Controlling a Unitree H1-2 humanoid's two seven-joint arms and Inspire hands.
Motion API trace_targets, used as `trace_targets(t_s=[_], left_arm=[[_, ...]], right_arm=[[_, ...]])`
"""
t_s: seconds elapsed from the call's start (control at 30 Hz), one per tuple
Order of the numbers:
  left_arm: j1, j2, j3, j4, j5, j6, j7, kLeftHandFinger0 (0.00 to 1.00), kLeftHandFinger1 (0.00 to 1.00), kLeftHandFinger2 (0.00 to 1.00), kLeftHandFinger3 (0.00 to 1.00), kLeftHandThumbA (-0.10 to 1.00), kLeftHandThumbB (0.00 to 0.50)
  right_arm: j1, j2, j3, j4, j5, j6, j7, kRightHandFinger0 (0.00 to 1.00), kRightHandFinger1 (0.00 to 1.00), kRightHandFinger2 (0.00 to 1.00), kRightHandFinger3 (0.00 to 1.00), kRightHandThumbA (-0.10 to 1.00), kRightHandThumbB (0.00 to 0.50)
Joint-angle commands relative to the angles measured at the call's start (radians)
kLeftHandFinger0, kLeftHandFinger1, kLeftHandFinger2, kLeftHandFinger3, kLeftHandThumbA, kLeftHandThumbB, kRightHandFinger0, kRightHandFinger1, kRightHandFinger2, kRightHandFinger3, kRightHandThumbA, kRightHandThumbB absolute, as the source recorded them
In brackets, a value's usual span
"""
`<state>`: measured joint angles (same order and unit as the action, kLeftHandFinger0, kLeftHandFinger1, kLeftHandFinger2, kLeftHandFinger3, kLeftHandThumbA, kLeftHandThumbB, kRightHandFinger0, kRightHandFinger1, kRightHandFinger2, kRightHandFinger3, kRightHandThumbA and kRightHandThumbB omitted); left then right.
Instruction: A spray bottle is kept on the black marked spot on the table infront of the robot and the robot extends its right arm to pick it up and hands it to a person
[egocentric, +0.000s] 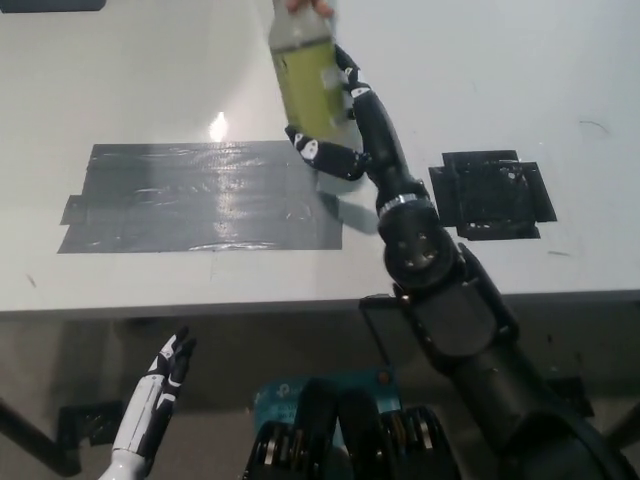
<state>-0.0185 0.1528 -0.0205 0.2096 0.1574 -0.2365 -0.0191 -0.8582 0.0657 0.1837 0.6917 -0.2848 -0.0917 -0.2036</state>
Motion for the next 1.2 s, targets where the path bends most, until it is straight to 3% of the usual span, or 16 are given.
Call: trace_targets(t_s=[0.0, 0.17, 0.33, 0.53, 0.97, 1.17], left_arm=[[-0.010, 0.016, -0.003, -0.029, 0.000, -0.011, -0.008, 1.00, 1.00, 0.98, 1.00, 1.00, 0.500], [-0.013, 0.024, -0.007, -0.022, 0.011, -0.024, -0.006, 1.00, 1.00, 0.98, 1.00, 1.00, 0.498], [-0.013, 0.023, -0.002, -0.033, 0.011, -0.005, -0.003, 1.00, 1.00, 0.98, 1.00, 1.00, 0.500], [-0.019, 0.022, -0.002, -0.031, 0.009, -0.001, -0.005, 1.00, 1.00, 0.98, 1.00, 1.00, 0.500], [-0.015, 0.022, -0.008, -0.029, 0.008, -0.001, -0.008, 1.00, 1.00, 0.98, 1.00, 1.00, 0.499], [-0.012, 0.024, -0.008, -0.031, 0.002, -0.001, -0.007, 1.00, 1.00, 0.99, 1.00, 1.00, 0.500]], right_arm=[[0.019, -0.067, 0.016, -0.181, 0.033, 0.037, 0.151, 1.00, 1.00, 1.00, 1.00, 0.89, 0.500], [0.126, -0.140, -0.009, -0.499, 0.077, 0.108, 0.211, 1.00, 1.00, 1.00, 1.00, 0.90, 0.499], [0.324, -0.191, -0.037, -0.866, 0.153, 0.127, 0.229, 1.00, 1.00, 1.00, 1.00, 0.87, 0.440], [0.553, -0.218, -0.026, -1.086, 0.187, 0.123, 0.232, 1.00, 1.00, 1.00, 1.00, 0.88, 0.476], [0.893, -0.223, -0.022, -0.920, 0.229, -0.032, 0.229, 1.00, 1.00, 1.00, 1.00, 0.81, 0.417], [0.901, -0.223, -0.019, -0.728, 0.206, -0.057, 0.239, 1.00, 1.00, 1.00, 1.00, 0.82, 0.444]])
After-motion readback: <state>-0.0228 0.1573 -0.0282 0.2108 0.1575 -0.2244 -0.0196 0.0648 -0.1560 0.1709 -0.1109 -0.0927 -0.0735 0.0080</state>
